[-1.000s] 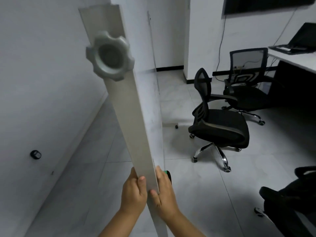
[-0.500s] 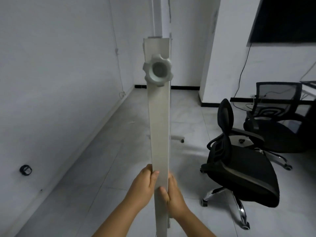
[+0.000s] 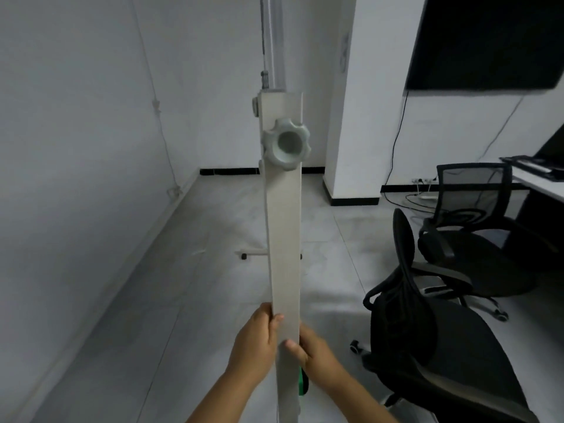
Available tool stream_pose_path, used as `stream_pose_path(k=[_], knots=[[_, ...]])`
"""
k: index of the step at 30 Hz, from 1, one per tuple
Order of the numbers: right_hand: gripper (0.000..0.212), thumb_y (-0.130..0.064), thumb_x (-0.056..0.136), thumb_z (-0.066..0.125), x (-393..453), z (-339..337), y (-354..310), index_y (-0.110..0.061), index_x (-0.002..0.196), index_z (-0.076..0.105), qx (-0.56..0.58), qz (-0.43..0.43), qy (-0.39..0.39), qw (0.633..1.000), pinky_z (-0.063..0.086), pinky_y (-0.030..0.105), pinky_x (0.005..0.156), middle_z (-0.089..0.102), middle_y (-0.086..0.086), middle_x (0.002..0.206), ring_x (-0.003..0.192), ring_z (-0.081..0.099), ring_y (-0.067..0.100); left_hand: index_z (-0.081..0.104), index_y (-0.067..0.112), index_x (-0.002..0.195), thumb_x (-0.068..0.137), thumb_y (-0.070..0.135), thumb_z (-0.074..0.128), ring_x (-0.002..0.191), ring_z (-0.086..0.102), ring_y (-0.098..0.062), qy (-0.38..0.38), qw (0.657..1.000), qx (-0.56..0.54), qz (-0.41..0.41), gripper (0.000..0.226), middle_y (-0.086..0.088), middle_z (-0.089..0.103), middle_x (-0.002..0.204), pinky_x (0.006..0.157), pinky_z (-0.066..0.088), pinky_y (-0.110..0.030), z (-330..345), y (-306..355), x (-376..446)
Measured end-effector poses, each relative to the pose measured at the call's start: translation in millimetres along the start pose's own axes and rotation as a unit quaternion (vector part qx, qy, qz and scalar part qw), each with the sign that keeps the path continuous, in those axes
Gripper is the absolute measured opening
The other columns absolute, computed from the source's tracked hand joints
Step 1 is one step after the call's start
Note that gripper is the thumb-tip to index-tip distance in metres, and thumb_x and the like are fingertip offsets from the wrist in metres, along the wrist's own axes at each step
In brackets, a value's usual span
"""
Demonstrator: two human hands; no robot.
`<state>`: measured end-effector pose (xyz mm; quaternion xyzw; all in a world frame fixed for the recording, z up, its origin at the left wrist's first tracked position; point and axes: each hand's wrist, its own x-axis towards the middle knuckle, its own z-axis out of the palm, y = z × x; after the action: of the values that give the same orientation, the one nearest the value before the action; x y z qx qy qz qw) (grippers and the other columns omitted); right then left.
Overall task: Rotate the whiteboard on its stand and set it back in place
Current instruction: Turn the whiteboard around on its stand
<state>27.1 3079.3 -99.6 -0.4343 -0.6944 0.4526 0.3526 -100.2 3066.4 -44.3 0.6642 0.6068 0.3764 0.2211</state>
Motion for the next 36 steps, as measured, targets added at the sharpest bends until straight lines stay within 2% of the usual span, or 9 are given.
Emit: stream_pose_path(k=[4,9,11,14,17,19,23,32,36], knots=[[0.083,-0.081,0.064,0.038,81.3,-16.7,11.2,-0.026,0.126,0.039,0.014,-0.006,-0.011,1.000,0.037,-0.003,0.080,0.052,-0.018,0.115,0.103,0.046,-0.021,0.048,0.010,0.104,0.091,0.029,0.032,0.096,0.058,-0.032,0.024,0.999,0.011,-0.026,0.029,-0.018,0.062,0.105,0.081,0.050,-0.043,9.1,-24.9,78.5],[0.036,-0.058,0.078,0.048,183.6,-38.7,20.8,-0.045,0.110,0.037,0.018,0.002,-0.010,1.000,0.034,-0.005,0.080,0.049,-0.026,0.108,0.098,0.046,-0.024,0.046,0.003,0.109,0.091,0.025,0.031,0.099,0.055,-0.027,0.050,0.997,-0.038,-0.039,0.032,-0.016,0.059,0.109,0.083,0.044,-0.035,16.6,-43.0,179.2],[0.043,-0.064,0.076,0.045,225.6,-42.7,34.9,-0.043,0.113,0.038,0.018,-0.005,-0.002,1.000,0.036,0.000,0.087,0.051,-0.020,0.111,0.104,0.046,-0.018,0.045,0.002,0.112,0.090,0.026,0.030,0.097,0.050,-0.018,0.060,0.996,-0.052,-0.038,0.036,-0.004,0.053,0.103,0.079,0.036,-0.025,19.0,-51.1,216.8],[0.075,-0.076,0.071,0.039,285.6,-46.3,56.4,-0.029,0.129,0.036,0.015,-0.010,0.016,1.000,0.040,0.032,0.104,0.050,-0.005,0.129,0.119,0.044,0.002,0.043,0.004,0.115,0.091,0.024,0.030,0.096,0.046,-0.014,0.066,0.995,-0.062,-0.043,0.035,0.001,0.047,0.101,0.077,0.033,-0.018,20.6,-66.6,276.8],[0.082,-0.077,0.069,0.039,341.8,-54.3,66.0,-0.026,0.133,0.031,0.012,-0.004,0.027,1.000,0.041,0.043,0.102,0.048,-0.004,0.132,0.119,0.045,0.007,0.041,0.003,0.117,0.085,0.031,0.027,0.094,0.044,-0.011,0.063,0.995,-0.073,-0.027,0.045,0.002,0.046,0.101,0.062,0.034,-0.001,22.1,-81.2,333.6],[0.079,-0.076,0.069,0.040,380.2,-63.2,70.6,-0.027,0.131,0.034,0.005,0.006,0.034,0.999,0.042,0.039,0.101,0.049,-0.006,0.129,0.118,0.046,0.005,0.040,0.001,0.117,0.075,0.034,0.024,0.094,0.045,-0.011,0.058,0.994,-0.087,-0.015,0.056,0.001,0.046,0.101,0.061,0.036,0.002,22.5,-89.2,372.1],[0.044,-0.048,0.079,0.046,457.2,-77.6,75.9,-0.036,0.121,0.038,0.016,0.024,0.037,0.999,0.038,0.004,0.089,0.051,-0.020,0.116,0.108,0.047,-0.012,0.041,0.002,0.116,0.074,0.035,0.023,0.096,0.050,-0.016,0.040,0.994,-0.103,-0.005,0.057,-0.005,0.052,0.104,0.077,0.036,-0.017,25.0,-115.9,453.3],[0.059,-0.042,0.083,0.046,633.8,-111.5,113.3,-0.020,0.135,0.029,0.021,0.063,0.042,0.997,0.037,0.000,0.090,0.048,-0.004,0.134,0.112,0.044,-0.014,0.044,0.004,0.114,0.064,0.058,0.019,0.099,0.051,-0.017,0.017,0.994,-0.109,-0.008,0.078,0.000,0.049,0.101,0.080,0.035,-0.017,33.1,-164.7,633.3],[0.063,-0.045,0.081,0.046,713.7,-128.3,125.9,-0.018,0.135,0.030,0.024,0.062,0.042,0.997,0.037,0.000,0.090,0.049,-0.003,0.131,0.113,0.048,0.000,0.042,-0.003,0.116,0.092,0.014,0.033,0.100,0.042,-0.013,0.053,0.989,-0.134,-0.017,0.031,0.000,0.041,0.103,0.069,0.026,0.005,38.3,-178.1,710.6]])
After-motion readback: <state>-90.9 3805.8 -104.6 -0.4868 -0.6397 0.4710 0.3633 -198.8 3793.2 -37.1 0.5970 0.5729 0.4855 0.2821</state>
